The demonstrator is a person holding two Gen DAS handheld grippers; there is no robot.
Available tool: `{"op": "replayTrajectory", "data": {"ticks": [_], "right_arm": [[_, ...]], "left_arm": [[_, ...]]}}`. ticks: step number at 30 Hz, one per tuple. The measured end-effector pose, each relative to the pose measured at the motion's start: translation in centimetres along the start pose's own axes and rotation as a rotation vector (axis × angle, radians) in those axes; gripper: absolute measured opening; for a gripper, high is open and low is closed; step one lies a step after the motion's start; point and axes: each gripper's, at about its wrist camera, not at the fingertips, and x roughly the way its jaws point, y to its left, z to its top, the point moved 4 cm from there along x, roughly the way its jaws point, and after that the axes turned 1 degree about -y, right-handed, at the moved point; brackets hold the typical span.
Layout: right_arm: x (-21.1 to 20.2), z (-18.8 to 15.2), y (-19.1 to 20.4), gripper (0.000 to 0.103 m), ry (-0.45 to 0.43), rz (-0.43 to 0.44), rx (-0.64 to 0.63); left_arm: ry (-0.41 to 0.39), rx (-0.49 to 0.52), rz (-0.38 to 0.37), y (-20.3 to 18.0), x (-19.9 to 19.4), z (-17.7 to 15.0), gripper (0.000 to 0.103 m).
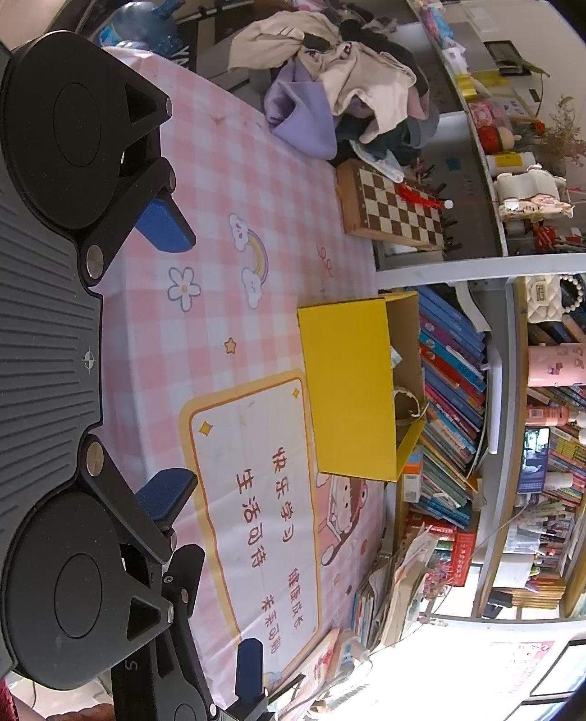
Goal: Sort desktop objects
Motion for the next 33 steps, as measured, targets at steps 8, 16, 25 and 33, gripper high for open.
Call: {"op": "replayTrajectory", "data": {"ticks": [8,16,25,33], "right_arm": [[-0.03,0.07,-0.03,0.103,0.000,-0.003,-0.001],[0.04,0.19,0.04,0.103,0.004,-0.007,-0.005],[0.39,0.18,0.22,0.103,0.023,-0.005,-0.007],[0.68,0.25,0.18,0.103,0.030,-0.006,-0.007]], "left_arm": [[0.000,0.000,-0.008,0.11,0.01,-0.02,0.103],[0.004,0.001,-0.017,0.08,0.11,-0.06,0.103],[0.015,-0.006,-0.015,0.15,0.25,-0.14,0.103],[0.023,-0.012,-0.017,0.20,0.50,-0.18,0.103]]}}
